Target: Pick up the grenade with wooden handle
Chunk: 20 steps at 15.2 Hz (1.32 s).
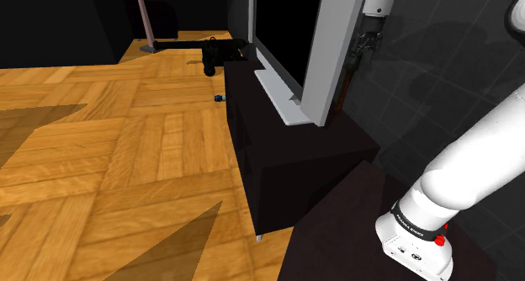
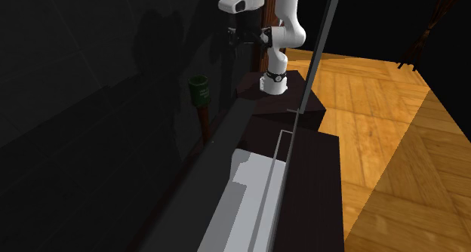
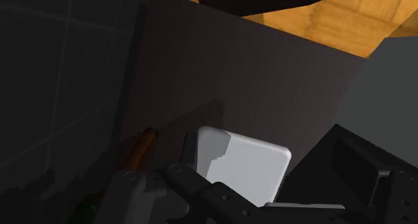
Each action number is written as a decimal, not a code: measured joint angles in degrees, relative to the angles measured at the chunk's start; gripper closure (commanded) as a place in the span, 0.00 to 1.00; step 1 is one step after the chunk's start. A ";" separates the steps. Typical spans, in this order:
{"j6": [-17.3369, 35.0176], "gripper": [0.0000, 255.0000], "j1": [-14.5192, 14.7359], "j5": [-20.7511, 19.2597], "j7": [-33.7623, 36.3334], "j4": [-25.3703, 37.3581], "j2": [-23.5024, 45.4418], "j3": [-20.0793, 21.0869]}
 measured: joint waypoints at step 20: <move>-4.62 0.00 -13.36 14.99 -17.03 39.54 35.13 -5.58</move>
